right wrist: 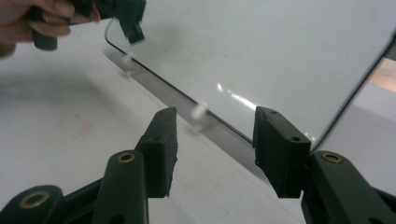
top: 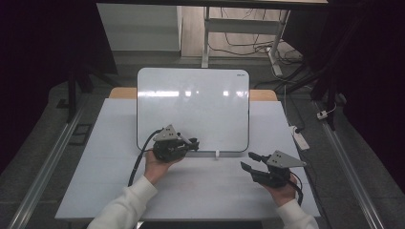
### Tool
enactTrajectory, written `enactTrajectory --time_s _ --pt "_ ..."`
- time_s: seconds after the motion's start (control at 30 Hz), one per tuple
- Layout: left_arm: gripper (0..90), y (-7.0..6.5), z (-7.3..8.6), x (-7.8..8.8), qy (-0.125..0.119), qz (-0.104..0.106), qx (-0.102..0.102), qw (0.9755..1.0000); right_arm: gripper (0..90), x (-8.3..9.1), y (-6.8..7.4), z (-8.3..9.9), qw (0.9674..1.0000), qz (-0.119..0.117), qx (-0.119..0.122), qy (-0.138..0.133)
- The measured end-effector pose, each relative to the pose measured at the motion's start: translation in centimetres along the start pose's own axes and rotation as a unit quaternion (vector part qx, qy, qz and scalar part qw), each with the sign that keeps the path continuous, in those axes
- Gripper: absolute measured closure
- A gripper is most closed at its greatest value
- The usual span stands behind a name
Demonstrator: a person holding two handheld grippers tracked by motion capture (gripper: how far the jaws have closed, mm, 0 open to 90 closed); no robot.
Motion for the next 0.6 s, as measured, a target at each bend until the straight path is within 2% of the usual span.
enactTrajectory --time_s 0.2,0.3,0.47,0.6 --pt "79.6 -1.2 0.6 -0.9 0.028 0.037 0.011 0.9989 49.4 -0.7 1.9 -1.5 0.9995 -0.021 0.02 -0.015" --pt "79.6 -1.5 0.7 -1.4 0.04 0.05 0.015 0.9978 49.0 -0.8 2.3 -1.9 0.9992 -0.024 0.025 -0.017" --pt "79.6 -2.1 0.9 -2.2 0.06 0.068 0.017 0.9958 47.9 -1.7 3.9 -4.0 0.998 -0.045 0.034 -0.028" --pt "79.6 -2.8 0.9 -2.9 0.074 0.081 0.015 0.9938 47.6 -2.6 4.7 -5.0 0.9973 -0.056 0.038 -0.027"
Point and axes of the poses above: each handheld gripper's, and its own axes: x roughly backward along the jaws, z roughly out of its underside, y roughly to its left, the point moved 5 cm from there along -x, roughly forward along the jaws, and after that the axes turned 3 degrees about y, right-handed, at the moved point
